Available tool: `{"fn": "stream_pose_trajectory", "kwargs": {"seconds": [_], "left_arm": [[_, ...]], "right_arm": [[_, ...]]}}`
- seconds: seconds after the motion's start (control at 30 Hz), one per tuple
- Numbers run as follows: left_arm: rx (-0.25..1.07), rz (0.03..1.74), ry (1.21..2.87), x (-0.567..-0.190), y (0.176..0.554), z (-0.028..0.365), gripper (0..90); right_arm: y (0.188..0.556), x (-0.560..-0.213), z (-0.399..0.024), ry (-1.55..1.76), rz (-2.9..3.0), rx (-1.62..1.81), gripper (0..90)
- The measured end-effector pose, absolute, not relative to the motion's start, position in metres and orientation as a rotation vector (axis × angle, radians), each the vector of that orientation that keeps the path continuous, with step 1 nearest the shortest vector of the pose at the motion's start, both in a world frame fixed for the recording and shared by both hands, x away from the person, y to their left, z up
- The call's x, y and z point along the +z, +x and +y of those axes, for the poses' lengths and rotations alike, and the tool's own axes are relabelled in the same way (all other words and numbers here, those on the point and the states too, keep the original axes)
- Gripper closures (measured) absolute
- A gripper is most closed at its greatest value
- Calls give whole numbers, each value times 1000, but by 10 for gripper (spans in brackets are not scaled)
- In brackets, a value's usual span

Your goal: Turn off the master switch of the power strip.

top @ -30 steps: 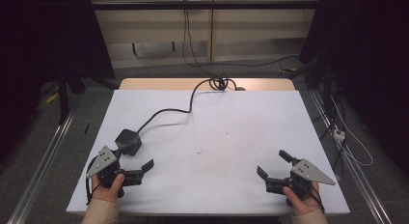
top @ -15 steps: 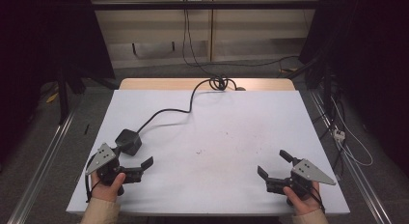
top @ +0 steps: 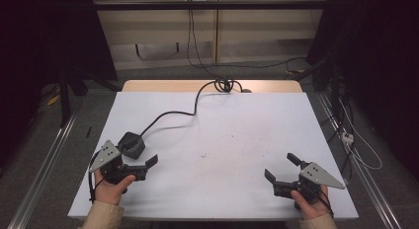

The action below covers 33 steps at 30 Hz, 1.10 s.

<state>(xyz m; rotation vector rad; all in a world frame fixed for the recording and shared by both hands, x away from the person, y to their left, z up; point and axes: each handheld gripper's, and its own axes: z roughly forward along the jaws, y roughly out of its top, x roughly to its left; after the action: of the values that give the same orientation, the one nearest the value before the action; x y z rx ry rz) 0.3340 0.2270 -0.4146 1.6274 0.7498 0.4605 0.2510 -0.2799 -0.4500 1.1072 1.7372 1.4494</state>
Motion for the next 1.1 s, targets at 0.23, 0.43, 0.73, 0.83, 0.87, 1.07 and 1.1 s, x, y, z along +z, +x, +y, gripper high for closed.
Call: {"fn": "stream_pose_trajectory", "kwargs": {"seconds": [0.23, 0.43, 0.73, 0.83, 0.87, 1.07, 1.1], "left_arm": [[456, 761, 1633, -411, 338, 228, 25], [463, 792, 1630, -408, 344, 230, 36], [470, 812, 1640, -405, 349, 231, 37], [473, 816, 1638, -404, 351, 233, 41], [477, 816, 1636, -404, 351, 233, 47], [492, 823, 1643, -404, 356, 235, 89], [493, 822, 1643, -404, 357, 236, 120]], "right_arm": [[251, -450, -280, 1105, 1737, 1451, 27], [251, -450, -280, 1104, 1737, 1450, 28], [251, -450, -279, 1103, 1740, 1457, 28], [251, -450, -279, 1102, 1740, 1456, 29], [251, -450, -279, 1099, 1740, 1456, 29], [251, -450, -279, 1097, 1741, 1458, 29], [251, -450, -279, 1096, 1742, 1458, 29]]}}
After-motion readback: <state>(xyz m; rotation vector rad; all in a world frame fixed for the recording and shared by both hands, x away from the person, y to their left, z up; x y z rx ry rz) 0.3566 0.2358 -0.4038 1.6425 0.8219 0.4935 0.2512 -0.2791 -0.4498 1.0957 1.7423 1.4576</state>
